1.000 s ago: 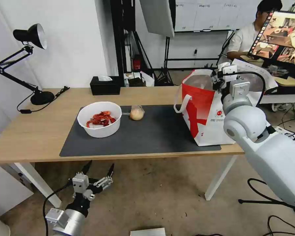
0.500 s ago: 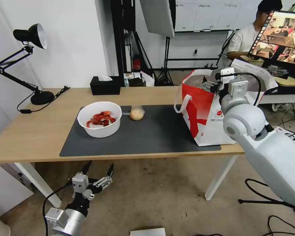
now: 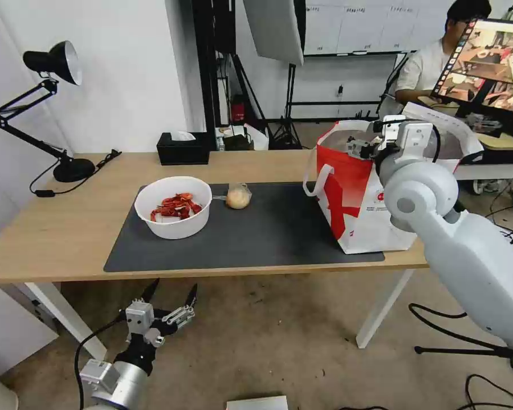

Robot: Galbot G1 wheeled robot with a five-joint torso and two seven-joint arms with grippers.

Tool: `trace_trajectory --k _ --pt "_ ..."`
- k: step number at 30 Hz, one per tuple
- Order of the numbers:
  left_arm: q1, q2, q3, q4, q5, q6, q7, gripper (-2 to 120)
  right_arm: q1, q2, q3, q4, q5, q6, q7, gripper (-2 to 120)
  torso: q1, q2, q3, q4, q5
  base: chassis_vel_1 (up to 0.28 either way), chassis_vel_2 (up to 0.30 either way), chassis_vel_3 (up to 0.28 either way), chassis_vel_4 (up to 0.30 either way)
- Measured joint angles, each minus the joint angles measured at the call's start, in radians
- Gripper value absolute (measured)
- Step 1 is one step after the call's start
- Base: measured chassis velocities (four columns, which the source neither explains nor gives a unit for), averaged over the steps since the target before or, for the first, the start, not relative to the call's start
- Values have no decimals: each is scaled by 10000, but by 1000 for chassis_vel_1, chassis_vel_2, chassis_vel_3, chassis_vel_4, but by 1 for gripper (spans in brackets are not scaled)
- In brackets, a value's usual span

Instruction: Pick up the trash from the table and place it into the takeout bag.

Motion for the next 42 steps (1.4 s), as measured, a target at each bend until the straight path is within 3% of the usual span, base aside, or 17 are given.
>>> trace_trajectory --k 3,6,12,28,42 --pt "-15 10 11 27 -5 0 -3 100 149 120 6 2 1209 128 564 100 0 0 0 0 0 0 0 0 0" --pt "-19 3 43 62 -6 0 -3 100 436 390 57 -20 2847 906 1445 100 0 0 -1 0 -2 0 0 0 0" --pt "-19 5 56 74 -6 0 -4 100 730 735 156 -246 4096 2106 2142 100 0 0 0 1 -1 0 0 0 0" --pt "-18 -45 90 167 8 -10 -7 100 835 1016 301 -336 4125 3050 1905 100 0 -1 0 0 0 0 0 0 0" --pt "-27 -65 119 232 29 -26 -5 100 1350 1194 386 -577 5060 3171 2709 100 1 0 -1 0 0 0 0 0 0"
